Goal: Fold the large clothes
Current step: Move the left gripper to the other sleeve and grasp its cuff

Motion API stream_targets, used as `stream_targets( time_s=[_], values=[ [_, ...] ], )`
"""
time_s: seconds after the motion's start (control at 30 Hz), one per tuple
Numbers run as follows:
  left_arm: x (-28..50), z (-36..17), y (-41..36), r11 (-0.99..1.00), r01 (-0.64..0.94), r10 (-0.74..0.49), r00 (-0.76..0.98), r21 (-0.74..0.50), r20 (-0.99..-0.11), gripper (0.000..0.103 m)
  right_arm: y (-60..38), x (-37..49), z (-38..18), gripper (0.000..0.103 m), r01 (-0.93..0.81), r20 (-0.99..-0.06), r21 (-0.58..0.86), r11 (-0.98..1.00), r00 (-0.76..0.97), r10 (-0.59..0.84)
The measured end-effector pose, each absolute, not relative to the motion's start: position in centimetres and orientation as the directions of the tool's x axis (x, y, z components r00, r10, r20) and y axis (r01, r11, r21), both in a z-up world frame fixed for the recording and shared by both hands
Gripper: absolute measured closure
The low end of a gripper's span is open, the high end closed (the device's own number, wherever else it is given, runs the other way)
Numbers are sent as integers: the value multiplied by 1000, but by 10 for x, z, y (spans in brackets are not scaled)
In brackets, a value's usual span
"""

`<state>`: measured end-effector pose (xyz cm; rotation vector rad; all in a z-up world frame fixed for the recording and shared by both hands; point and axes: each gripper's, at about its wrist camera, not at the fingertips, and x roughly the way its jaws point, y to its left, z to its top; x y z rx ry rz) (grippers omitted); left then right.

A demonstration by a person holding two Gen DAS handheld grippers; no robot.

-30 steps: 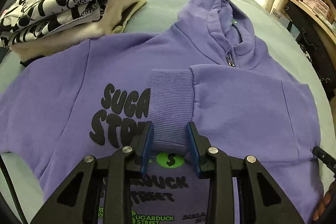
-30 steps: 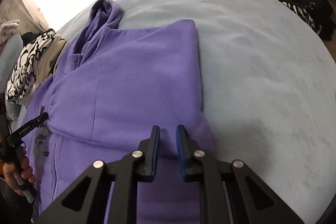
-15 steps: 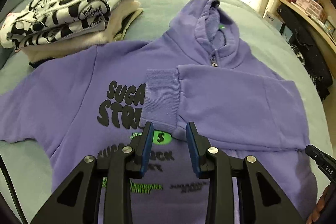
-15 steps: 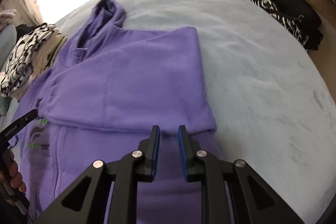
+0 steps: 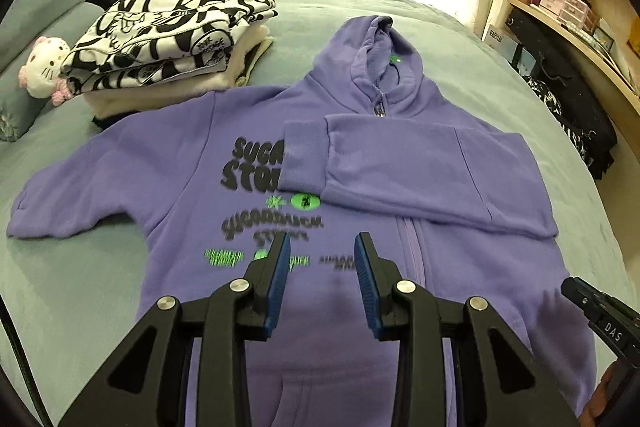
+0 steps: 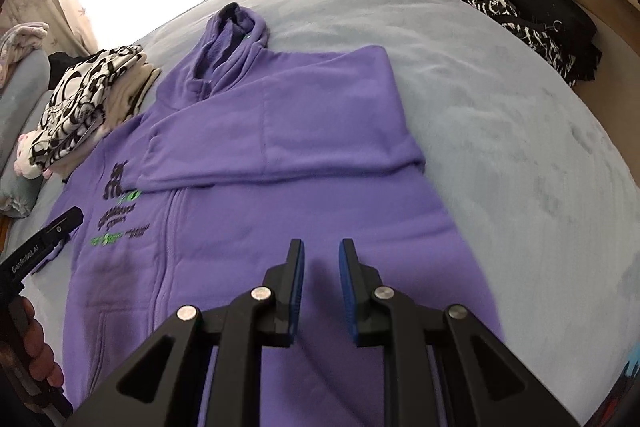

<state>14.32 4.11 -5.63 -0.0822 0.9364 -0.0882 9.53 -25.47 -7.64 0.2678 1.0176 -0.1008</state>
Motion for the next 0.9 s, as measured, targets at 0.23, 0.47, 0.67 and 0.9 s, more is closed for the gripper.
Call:
stream_targets(
  time_s=[0.23,0.47,0.67,0.9],
  values=[
    [108,-52,53,992,32,-115,578,-119,-808,71,-230,73,-71,86,163,-854,157,974,518,51],
    [80,-48,94,991,-39,-84,575,-129,-814,62,-192,61,-53,86,78,-841,121,990,538,60],
    [65,-46,146,983,-115,-47,590,-141,-806,57,-139,63,-39,86,-15,-818,95,995,568,87],
    [65,-66,223,953,-208,-58,586,-219,-809,55,-61,84,-36,86,-124,-793,78,989,594,137]
  ],
)
